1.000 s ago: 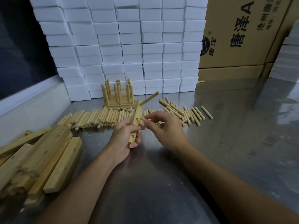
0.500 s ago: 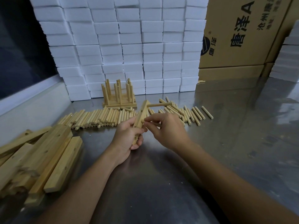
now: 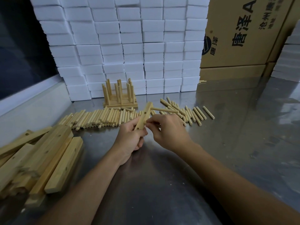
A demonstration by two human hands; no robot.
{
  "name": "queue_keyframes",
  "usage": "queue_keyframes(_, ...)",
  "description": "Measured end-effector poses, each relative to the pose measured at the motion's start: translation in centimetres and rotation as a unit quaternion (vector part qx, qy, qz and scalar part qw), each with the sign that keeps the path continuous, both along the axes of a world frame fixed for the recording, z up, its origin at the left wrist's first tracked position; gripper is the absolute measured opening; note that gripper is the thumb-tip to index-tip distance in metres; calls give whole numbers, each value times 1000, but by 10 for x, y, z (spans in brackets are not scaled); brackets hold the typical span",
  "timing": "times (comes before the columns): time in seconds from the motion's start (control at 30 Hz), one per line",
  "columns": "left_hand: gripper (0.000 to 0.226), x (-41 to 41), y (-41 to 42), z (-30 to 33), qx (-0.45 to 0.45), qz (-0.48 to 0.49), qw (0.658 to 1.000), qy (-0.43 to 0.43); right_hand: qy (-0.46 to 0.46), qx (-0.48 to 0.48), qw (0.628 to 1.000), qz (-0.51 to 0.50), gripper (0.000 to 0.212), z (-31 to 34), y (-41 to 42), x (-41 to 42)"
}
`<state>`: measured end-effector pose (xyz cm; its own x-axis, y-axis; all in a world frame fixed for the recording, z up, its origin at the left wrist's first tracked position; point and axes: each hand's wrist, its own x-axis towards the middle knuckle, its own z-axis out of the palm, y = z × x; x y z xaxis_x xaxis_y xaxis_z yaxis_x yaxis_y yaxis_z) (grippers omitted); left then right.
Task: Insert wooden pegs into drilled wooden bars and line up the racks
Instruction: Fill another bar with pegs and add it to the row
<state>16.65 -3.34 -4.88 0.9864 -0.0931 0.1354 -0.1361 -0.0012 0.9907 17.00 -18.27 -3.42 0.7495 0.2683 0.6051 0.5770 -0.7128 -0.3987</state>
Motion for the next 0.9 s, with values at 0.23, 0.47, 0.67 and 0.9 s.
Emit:
queue_keyframes(0.23,48,-3,-2,1,45,22,999,-21,184,162,969,-28,11,6,4,3)
queue_keyframes(0.47,50,-4,-5,-2,78,39,996,-36,354,313,881,-36,18,8,2,4)
queue_keyframes(0.67,43,-1,-4,-3,46,23,999,1,170,143,974,-46,14,0,4,2)
queue_keyframes(0.9,37,2,0,0,-93,62,993,48,-92,47,993,-63,25,0,-3,-2)
